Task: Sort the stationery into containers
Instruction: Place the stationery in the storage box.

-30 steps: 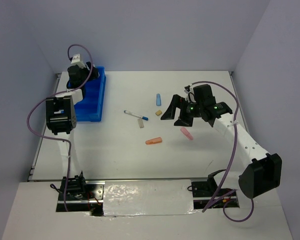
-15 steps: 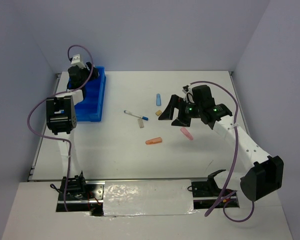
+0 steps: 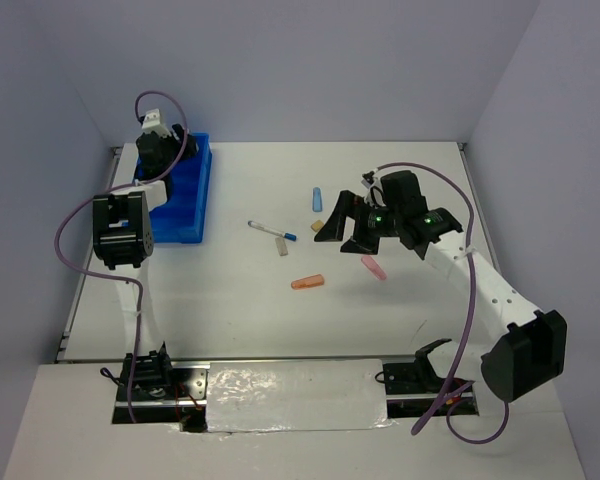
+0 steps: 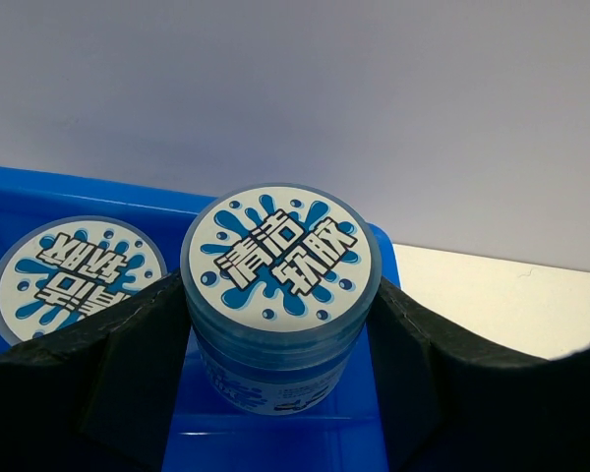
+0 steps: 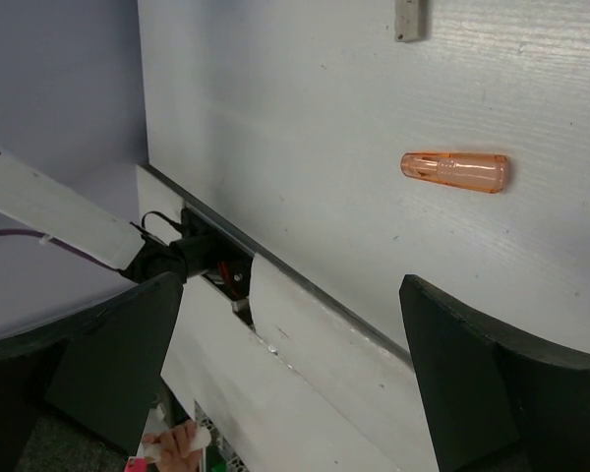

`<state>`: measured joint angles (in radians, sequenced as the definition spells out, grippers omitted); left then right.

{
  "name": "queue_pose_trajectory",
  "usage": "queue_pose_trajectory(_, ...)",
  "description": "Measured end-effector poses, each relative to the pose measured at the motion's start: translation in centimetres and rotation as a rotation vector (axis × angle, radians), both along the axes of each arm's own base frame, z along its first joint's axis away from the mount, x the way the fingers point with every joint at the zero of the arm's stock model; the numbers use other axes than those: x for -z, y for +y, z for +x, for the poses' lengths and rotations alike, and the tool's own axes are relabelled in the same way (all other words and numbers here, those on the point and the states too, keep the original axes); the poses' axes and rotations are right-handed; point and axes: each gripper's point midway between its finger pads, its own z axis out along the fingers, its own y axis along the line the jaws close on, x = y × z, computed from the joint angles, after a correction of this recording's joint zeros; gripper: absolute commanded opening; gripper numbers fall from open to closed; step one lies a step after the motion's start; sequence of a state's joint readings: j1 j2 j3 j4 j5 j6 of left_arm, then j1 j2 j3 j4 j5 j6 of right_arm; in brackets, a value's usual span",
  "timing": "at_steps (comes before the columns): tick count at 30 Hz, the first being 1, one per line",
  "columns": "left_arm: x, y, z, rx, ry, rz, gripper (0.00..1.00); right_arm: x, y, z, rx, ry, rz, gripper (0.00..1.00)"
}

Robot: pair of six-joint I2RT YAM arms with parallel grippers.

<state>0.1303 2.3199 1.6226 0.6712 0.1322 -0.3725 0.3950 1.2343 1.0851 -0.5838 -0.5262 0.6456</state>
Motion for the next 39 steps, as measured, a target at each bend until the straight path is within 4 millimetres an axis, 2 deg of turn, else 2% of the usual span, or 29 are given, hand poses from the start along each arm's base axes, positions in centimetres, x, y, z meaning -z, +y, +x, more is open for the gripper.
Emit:
queue_pose_trajectory(5,0.2,-0.2,-0.2,0.003,-0.015,0.0,0.64,0.2,0.0,0.1,-0.001,0.005,-0.005,1.0)
queue_pose_trajectory(16,-1.7,-0.4,0.2,0.008,-0.101,0.011,0.67,0.5,0.2,0.4,-0.014,0.007,-0.024,1.0)
queue_pose_trajectory(19,-1.6,-0.5,0.3,0.01,-0.11,0.012,0.68,0.3,0.3,0.8,-0.018,0.0,-0.033,1.0)
queue_pose_trajectory(22,-0.6,-0.5,0.8,0.011,-0.101,0.012,0.69,0.3,0.4,1.0,-0.02,0.0,-0.037,1.0)
queue_pose_trajectory(25,1.2,-0.5,0.8,0.008,-0.067,0.007,0.73,0.5,0.4,1.2,-0.022,0.009,-0.043,1.0)
queue_pose_trajectory(27,2.2,-0.4,0.7,0.003,-0.042,0.005,0.82,0.5,0.5,1.4,-0.024,0.012,-0.045,1.0)
queue_pose_trajectory(29,2.4,-0.4,0.7,-0.001,-0.037,0.005,0.88,0.3,0.6,1.6,-0.025,0.009,-0.045,1.0)
queue_pose_trajectory(31,2.2,-0.3,0.8,-0.005,-0.046,0.007,0.99,0.2,0.7,1.7,-0.026,0.008,-0.043,1.0)
queue_pose_trajectory(39,1.6,-0.4,0.6,-0.005,-0.033,-0.011,0.99,-0.4,1.7,2.2,-0.052,0.008,-0.03,1.0)
